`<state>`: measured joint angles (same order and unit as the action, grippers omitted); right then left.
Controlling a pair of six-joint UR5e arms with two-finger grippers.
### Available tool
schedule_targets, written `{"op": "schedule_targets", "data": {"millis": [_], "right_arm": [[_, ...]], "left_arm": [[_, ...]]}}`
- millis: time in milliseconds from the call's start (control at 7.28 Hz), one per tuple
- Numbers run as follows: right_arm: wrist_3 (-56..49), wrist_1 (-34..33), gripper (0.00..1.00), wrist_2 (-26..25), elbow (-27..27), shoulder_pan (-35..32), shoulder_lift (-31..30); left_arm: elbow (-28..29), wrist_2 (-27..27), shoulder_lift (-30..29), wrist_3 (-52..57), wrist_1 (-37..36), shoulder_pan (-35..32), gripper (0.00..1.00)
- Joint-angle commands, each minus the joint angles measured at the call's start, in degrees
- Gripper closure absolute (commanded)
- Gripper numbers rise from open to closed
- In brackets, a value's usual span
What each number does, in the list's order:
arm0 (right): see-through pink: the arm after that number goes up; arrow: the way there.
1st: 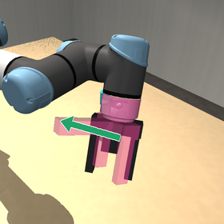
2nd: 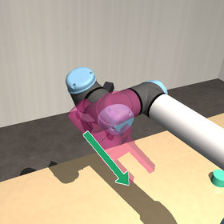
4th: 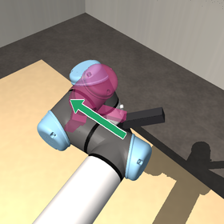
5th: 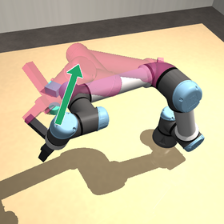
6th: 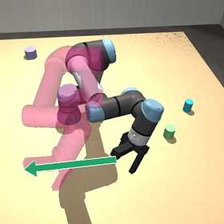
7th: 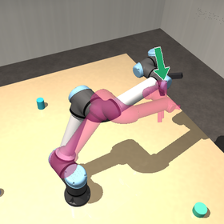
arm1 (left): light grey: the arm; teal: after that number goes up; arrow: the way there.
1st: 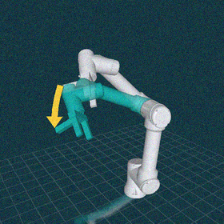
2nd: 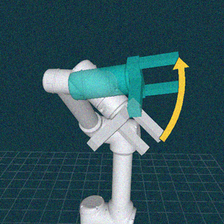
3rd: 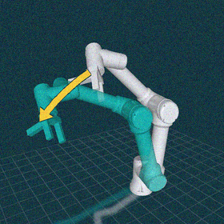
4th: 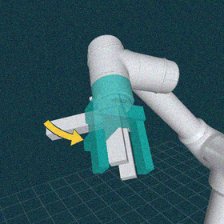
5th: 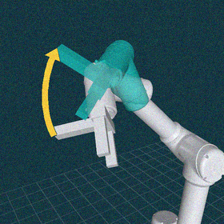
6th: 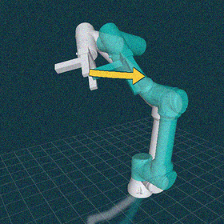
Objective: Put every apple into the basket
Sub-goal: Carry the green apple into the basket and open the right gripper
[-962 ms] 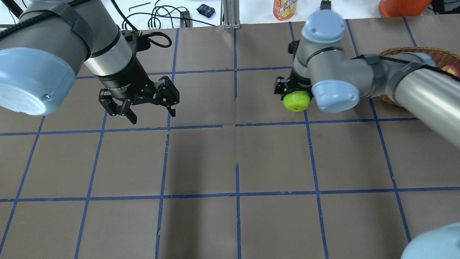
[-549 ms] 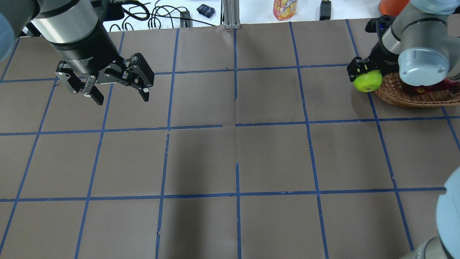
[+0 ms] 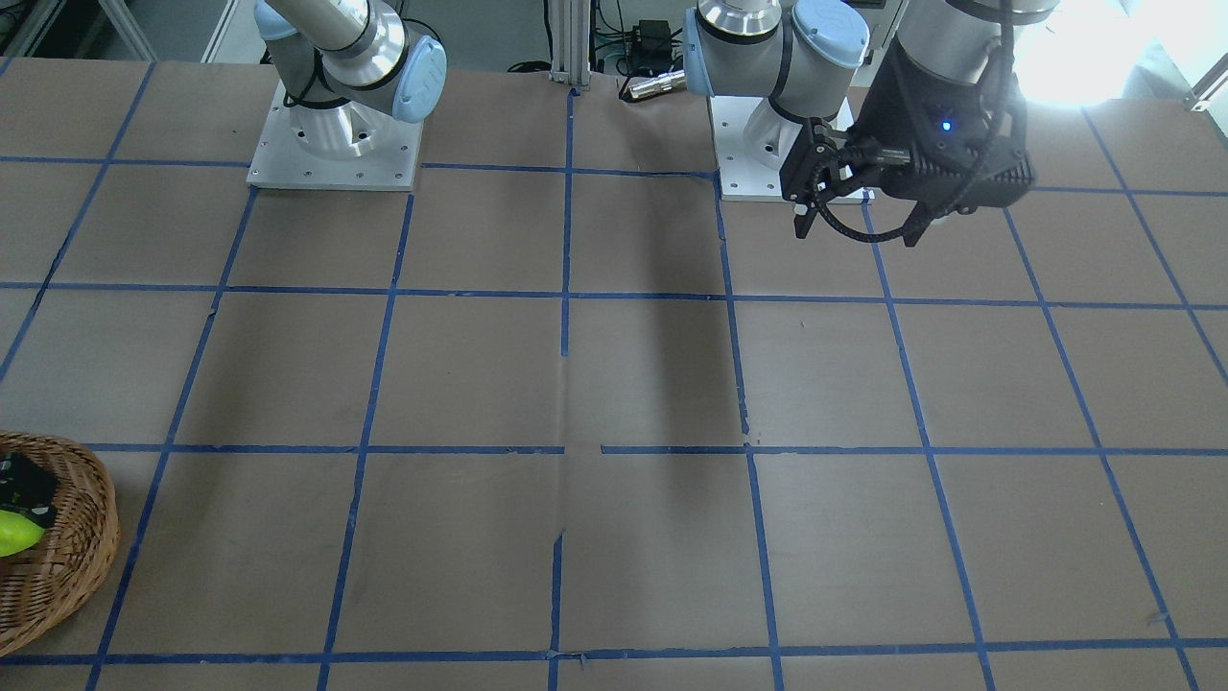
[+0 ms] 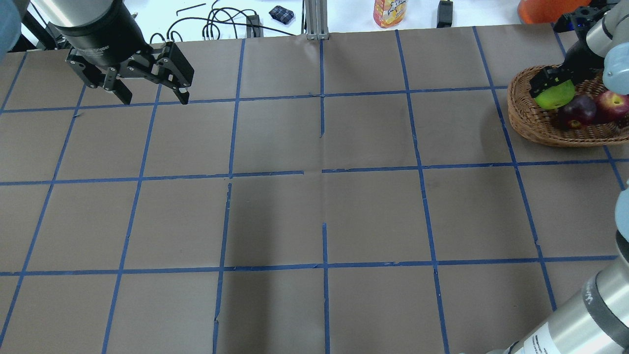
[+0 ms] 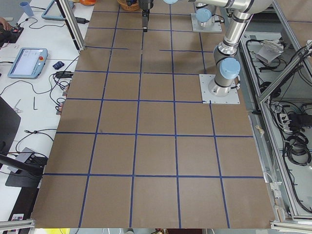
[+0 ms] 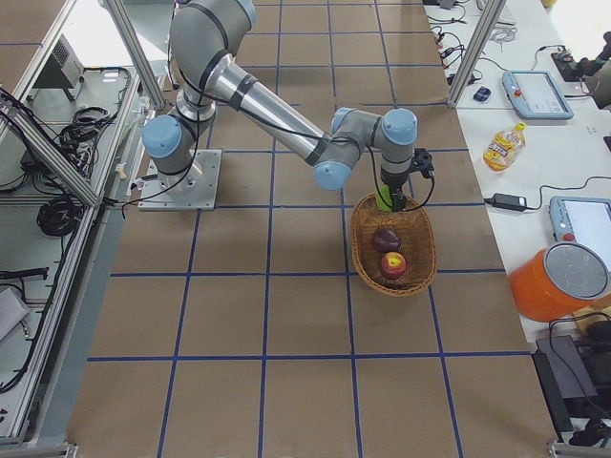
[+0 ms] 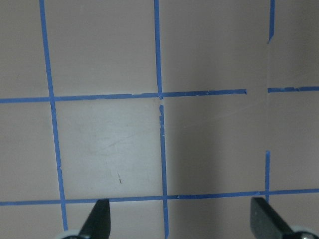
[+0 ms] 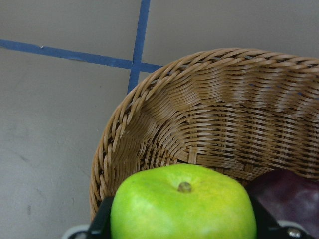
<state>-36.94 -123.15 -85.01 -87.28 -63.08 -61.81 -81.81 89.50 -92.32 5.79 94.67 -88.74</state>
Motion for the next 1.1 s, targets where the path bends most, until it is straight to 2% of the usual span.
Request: {"op": "schedule_targets", "data": {"millis": [0,137,275,549,687,824,962], "right_arm": [[-0.68,0.46,0.0,-0.68,0.09,0.24,0.37],[-0.77,0.63,0.0,-0.77,0.18,0.24,0.28],[-0.59,5.16,0.0,-0.86,0.96,-0.02,-0.68],[1.59,15.61,0.0,-0.86,1.93,-2.81,-8.37],[6.65,19.58,0.0,-0.69,1.93,-5.88,-11.38],[8.44,25.88,0.0,0.01,2.02,-9.82,-14.19],[17.51,27.42,0.0,-0.16,2.02,-14.39,-16.48]], "left_arm": [[-0.02,0.06,-4.24,2.82,-2.98,1.55,0.0],[-0.02,0.41,-5.14,2.74,-2.92,1.55,0.0],[-0.02,0.76,-6.37,2.82,-3.52,1.55,0.0],[-1.95,4.69,-7.69,1.34,-3.53,1.38,0.0],[-4.13,4.72,-8.31,0.11,-4.05,1.38,0.0],[-4.85,3.94,-5.44,0.36,-5.45,0.59,0.0],[-2.51,4.89,-3.5,0.36,-5.46,0.76,0.0]]}}
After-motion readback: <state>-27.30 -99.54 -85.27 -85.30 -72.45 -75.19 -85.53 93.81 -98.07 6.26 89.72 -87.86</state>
